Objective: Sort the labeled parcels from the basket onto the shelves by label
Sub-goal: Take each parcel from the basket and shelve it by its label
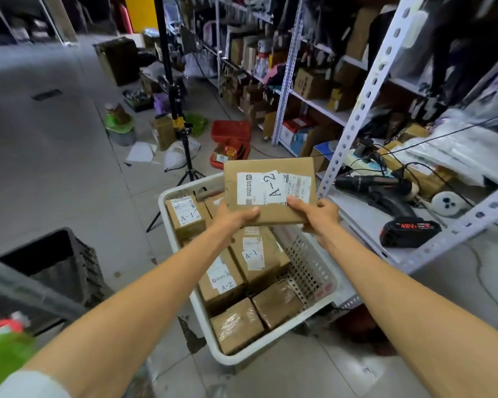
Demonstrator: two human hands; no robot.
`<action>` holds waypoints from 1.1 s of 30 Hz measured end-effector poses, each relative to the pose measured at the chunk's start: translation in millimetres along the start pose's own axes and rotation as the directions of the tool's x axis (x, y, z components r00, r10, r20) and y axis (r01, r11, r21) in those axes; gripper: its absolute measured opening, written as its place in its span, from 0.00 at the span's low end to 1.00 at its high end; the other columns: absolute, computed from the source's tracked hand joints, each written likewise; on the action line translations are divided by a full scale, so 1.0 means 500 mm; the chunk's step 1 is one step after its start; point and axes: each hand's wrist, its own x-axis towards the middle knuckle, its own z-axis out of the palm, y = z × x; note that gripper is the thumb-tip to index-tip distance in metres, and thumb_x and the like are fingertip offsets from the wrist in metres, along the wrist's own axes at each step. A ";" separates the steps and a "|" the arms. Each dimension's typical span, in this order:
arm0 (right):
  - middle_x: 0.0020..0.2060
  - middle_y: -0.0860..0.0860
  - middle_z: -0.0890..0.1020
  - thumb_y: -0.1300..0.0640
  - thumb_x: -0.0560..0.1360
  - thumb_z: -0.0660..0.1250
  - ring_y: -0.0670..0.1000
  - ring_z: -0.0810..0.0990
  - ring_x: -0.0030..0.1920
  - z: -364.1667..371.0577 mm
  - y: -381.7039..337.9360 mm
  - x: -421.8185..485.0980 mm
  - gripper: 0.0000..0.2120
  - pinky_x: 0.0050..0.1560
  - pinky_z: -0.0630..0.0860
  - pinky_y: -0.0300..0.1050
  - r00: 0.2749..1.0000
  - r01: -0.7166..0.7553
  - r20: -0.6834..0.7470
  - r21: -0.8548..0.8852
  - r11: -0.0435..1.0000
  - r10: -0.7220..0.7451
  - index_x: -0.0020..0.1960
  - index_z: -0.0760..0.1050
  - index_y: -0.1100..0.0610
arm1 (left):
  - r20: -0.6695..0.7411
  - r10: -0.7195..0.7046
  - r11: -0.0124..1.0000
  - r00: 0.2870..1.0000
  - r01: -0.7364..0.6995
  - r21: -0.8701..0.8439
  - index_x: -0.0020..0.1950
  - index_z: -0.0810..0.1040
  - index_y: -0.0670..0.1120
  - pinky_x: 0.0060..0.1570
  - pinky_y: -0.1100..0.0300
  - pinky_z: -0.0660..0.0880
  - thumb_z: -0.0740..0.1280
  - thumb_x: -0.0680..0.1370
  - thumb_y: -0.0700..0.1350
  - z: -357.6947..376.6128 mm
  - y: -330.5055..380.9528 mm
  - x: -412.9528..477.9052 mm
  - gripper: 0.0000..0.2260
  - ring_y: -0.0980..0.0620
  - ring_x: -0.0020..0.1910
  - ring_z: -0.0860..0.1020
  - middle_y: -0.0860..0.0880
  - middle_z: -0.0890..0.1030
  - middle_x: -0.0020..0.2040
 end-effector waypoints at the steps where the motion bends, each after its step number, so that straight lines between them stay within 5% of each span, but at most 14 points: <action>1: 0.53 0.53 0.82 0.41 0.54 0.82 0.52 0.81 0.51 -0.007 0.005 -0.006 0.38 0.49 0.81 0.49 0.999 0.028 0.032 -0.068 0.997 -0.026 0.56 0.74 0.59 | -0.027 0.034 0.999 0.999 -0.035 -0.022 0.72 0.65 0.50 0.52 0.45 0.75 0.77 0.69 0.47 -0.004 -0.001 -0.005 0.35 0.49 0.59 0.74 0.52 0.75 0.64; 4: 0.57 0.53 0.80 0.49 0.56 0.83 0.51 0.79 0.56 -0.037 0.011 -0.026 0.38 0.61 0.76 0.51 0.988 0.106 0.129 -0.140 0.985 -0.088 0.59 0.70 0.59 | -0.045 0.120 0.978 0.992 -0.126 -0.168 0.75 0.63 0.49 0.52 0.46 0.78 0.74 0.70 0.37 -0.012 -0.001 -0.014 0.36 0.45 0.60 0.76 0.47 0.74 0.66; 8: 0.67 0.52 0.69 0.53 0.56 0.85 0.53 0.69 0.67 -0.083 0.027 -0.075 0.62 0.69 0.66 0.52 0.950 0.291 0.195 -0.268 0.918 -0.244 0.75 0.45 0.52 | -0.088 0.232 0.959 0.969 -0.243 -0.144 0.73 0.68 0.49 0.60 0.43 0.75 0.74 0.70 0.35 0.014 -0.004 -0.043 0.33 0.44 0.63 0.75 0.46 0.77 0.64; 10: 0.65 0.50 0.72 0.51 0.56 0.84 0.52 0.72 0.64 -0.116 0.038 -0.100 0.58 0.66 0.71 0.55 0.942 0.319 0.182 -0.213 0.923 -0.283 0.74 0.51 0.48 | -0.095 0.252 0.959 0.963 -0.262 -0.107 0.73 0.69 0.50 0.61 0.43 0.75 0.74 0.71 0.36 0.030 -0.009 -0.063 0.32 0.45 0.63 0.75 0.47 0.77 0.64; 12: 0.56 0.49 0.76 0.48 0.58 0.83 0.52 0.76 0.57 -0.155 0.044 -0.123 0.42 0.53 0.77 0.54 0.945 0.320 0.142 -0.223 0.921 -0.294 0.65 0.64 0.53 | -0.073 0.271 0.957 0.960 -0.277 -0.081 0.72 0.70 0.52 0.60 0.44 0.76 0.74 0.71 0.35 0.040 -0.011 -0.098 0.32 0.45 0.62 0.76 0.48 0.76 0.65; 15: 0.52 0.52 0.77 0.48 0.60 0.82 0.52 0.76 0.51 -0.208 0.052 -0.149 0.34 0.40 0.70 0.41 0.944 0.330 0.119 -0.301 0.895 -0.308 0.56 0.68 0.59 | 0.014 0.289 0.957 0.957 -0.288 -0.042 0.73 0.68 0.52 0.58 0.49 0.77 0.75 0.69 0.34 0.062 -0.019 -0.154 0.35 0.46 0.63 0.74 0.49 0.72 0.69; 19: 0.59 0.46 0.74 0.45 0.63 0.80 0.47 0.74 0.58 -0.265 0.081 -0.184 0.36 0.53 0.71 0.41 0.945 0.318 0.169 -0.267 0.910 -0.280 0.67 0.69 0.50 | 0.041 0.268 0.956 0.963 -0.260 -0.139 0.73 0.63 0.46 0.53 0.59 0.74 0.77 0.67 0.34 0.128 -0.029 -0.204 0.39 0.49 0.62 0.74 0.48 0.72 0.67; 22: 0.59 0.49 0.78 0.29 0.54 0.76 0.52 0.77 0.60 -0.303 0.123 -0.207 0.42 0.59 0.75 0.53 0.949 0.304 0.190 -0.359 0.882 -0.250 0.64 0.71 0.45 | 0.056 0.187 0.949 0.981 -0.166 -0.267 0.76 0.58 0.48 0.58 0.50 0.73 0.76 0.66 0.33 0.186 -0.050 -0.219 0.44 0.46 0.63 0.74 0.45 0.73 0.68; 25: 0.58 0.50 0.77 0.43 0.64 0.79 0.52 0.76 0.58 -0.339 0.166 -0.238 0.36 0.53 0.73 0.48 0.953 0.297 0.160 -0.334 0.895 -0.256 0.65 0.66 0.51 | 0.141 0.185 0.958 0.973 -0.147 -0.246 0.78 0.48 0.56 0.62 0.38 0.71 0.74 0.67 0.30 0.247 -0.071 -0.245 0.51 0.43 0.66 0.73 0.44 0.72 0.70; 30: 0.63 0.43 0.74 0.49 0.65 0.79 0.49 0.74 0.64 -0.440 0.236 -0.284 0.50 0.63 0.71 0.48 0.959 0.281 0.113 -0.235 0.931 -0.261 0.77 0.51 0.48 | 0.342 0.253 0.967 0.905 -0.246 -0.063 0.78 0.56 0.49 0.66 0.48 0.70 0.76 0.67 0.32 0.351 -0.092 -0.284 0.45 0.51 0.68 0.69 0.49 0.67 0.73; 33: 0.69 0.46 0.70 0.50 0.66 0.79 0.49 0.71 0.67 -0.513 0.256 -0.313 0.55 0.63 0.69 0.46 0.966 0.258 0.070 -0.243 0.935 -0.248 0.78 0.43 0.41 | 0.303 0.247 0.960 0.920 -0.274 0.049 0.75 0.59 0.47 0.60 0.50 0.74 0.77 0.68 0.37 0.411 -0.120 -0.318 0.41 0.52 0.59 0.72 0.49 0.70 0.68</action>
